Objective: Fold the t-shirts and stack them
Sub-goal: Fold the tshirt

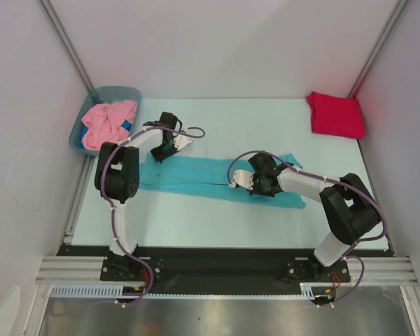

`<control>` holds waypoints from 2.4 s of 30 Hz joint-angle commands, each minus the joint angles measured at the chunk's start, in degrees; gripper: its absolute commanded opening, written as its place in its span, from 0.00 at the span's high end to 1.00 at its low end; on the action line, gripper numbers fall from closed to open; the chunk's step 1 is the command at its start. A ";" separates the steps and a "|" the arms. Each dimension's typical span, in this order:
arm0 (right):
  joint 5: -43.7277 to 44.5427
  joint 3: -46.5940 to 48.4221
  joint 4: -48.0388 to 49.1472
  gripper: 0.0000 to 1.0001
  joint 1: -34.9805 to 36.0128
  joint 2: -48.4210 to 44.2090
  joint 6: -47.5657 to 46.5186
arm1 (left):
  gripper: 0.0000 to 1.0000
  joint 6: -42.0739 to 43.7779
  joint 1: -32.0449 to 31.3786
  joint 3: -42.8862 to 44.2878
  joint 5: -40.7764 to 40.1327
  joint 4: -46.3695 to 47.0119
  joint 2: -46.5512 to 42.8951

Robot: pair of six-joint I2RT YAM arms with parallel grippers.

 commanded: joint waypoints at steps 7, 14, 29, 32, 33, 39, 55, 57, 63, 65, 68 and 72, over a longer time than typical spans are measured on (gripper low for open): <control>0.12 1.36 -1.03 0.99 0.34 -1.31 0.39 | 1.00 0.98 -0.35 3.24 -0.18 0.41 0.47; -2.69 3.04 -5.42 0.99 0.34 -3.25 0.39 | 0.99 1.07 -0.44 4.82 -0.09 0.32 2.14; -6.12 5.67 -9.20 0.98 0.43 -2.55 -0.75 | 1.00 0.90 -1.05 7.90 -0.01 -0.39 3.90; -7.35 6.29 -10.95 0.98 0.43 -2.28 -1.54 | 1.00 0.98 -1.14 8.52 -0.10 -0.73 4.34; -7.96 6.55 -11.40 0.98 0.43 -2.28 -1.63 | 1.00 0.81 -1.14 8.87 -0.10 -0.74 4.43; -8.76 7.34 -13.25 0.99 0.52 -1.84 -2.78 | 1.00 0.81 -1.40 9.66 -0.18 -1.26 4.60; -6.74 16.29 -9.13 0.61 -6.41 1.75 7.82 | 0.99 1.77 -1.40 9.84 -1.15 -1.35 4.07; -5.59 19.19 -7.53 0.80 -8.26 4.99 10.48 | 0.99 1.69 -1.40 9.92 -1.15 -1.26 4.08; -11.57 24.05 -14.57 0.84 -9.34 8.53 11.55 | 0.98 1.60 -1.40 10.10 -1.50 -1.35 3.81; -11.39 22.56 -13.26 0.72 -7.41 6.51 10.67 | 0.98 1.60 -1.40 9.93 -1.59 -1.35 3.72; -10.52 20.62 -14.12 0.69 -5.12 4.93 9.09 | 0.98 1.51 -1.40 9.84 -1.77 -1.26 3.64; -11.74 20.18 -15.88 0.69 -3.36 3.70 9.35 | 0.98 1.16 -1.40 9.66 -1.59 -1.35 3.55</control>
